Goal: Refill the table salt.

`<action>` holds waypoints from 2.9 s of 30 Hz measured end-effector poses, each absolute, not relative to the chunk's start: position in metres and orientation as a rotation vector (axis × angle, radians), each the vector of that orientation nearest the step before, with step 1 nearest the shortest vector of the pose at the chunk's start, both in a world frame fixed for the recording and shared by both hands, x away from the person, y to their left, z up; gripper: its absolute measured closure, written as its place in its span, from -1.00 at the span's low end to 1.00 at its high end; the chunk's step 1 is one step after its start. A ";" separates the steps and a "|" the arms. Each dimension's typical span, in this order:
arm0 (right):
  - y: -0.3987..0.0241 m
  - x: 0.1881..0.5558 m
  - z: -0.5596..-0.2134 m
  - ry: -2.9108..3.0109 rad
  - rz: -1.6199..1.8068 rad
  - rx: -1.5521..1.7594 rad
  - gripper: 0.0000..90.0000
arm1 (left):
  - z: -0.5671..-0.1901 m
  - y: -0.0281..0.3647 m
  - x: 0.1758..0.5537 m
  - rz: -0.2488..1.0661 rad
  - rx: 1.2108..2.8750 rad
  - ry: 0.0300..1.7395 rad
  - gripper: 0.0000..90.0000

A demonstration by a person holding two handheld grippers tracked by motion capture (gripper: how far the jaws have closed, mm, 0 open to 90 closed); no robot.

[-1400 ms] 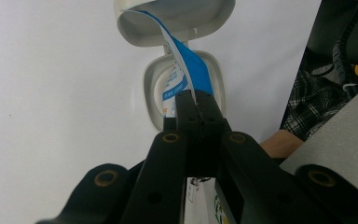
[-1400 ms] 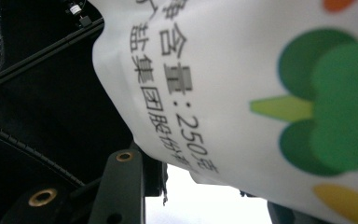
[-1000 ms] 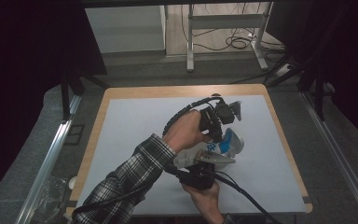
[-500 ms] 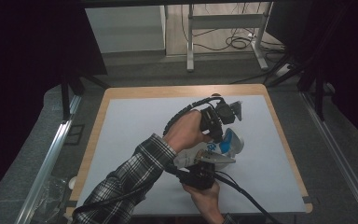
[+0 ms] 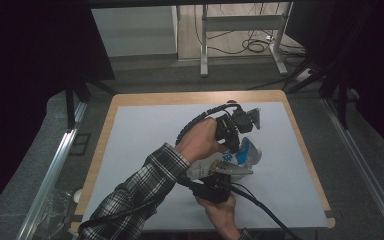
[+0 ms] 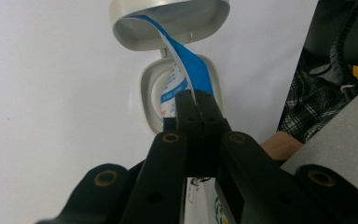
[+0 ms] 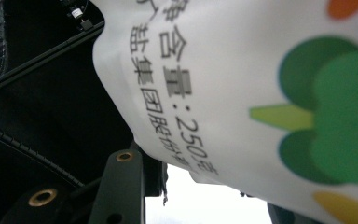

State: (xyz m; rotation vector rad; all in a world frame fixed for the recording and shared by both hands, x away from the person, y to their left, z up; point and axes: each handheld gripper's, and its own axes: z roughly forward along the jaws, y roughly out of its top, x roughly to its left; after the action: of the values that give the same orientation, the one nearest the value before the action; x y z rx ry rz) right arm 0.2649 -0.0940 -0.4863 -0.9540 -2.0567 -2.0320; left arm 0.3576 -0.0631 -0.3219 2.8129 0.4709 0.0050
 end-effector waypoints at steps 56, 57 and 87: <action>-0.095 0.265 -0.485 -2.051 -2.041 -0.958 0.34 | -0.324 -0.068 0.358 -0.006 2.825 0.461 1.00; -0.095 0.265 -0.485 -2.050 -2.041 -0.958 0.34 | -0.324 -0.068 0.358 -0.006 2.825 0.461 1.00; -0.094 0.266 -0.483 -2.042 -2.046 -0.949 0.34 | -0.324 -0.069 0.358 -0.013 2.831 0.464 1.00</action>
State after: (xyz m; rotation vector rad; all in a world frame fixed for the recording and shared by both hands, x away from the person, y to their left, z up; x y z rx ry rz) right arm 0.2657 -0.0943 -0.4830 -0.9495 -2.0415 -2.0460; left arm 0.3582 -0.0692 -0.3242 2.8310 0.4637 -0.0129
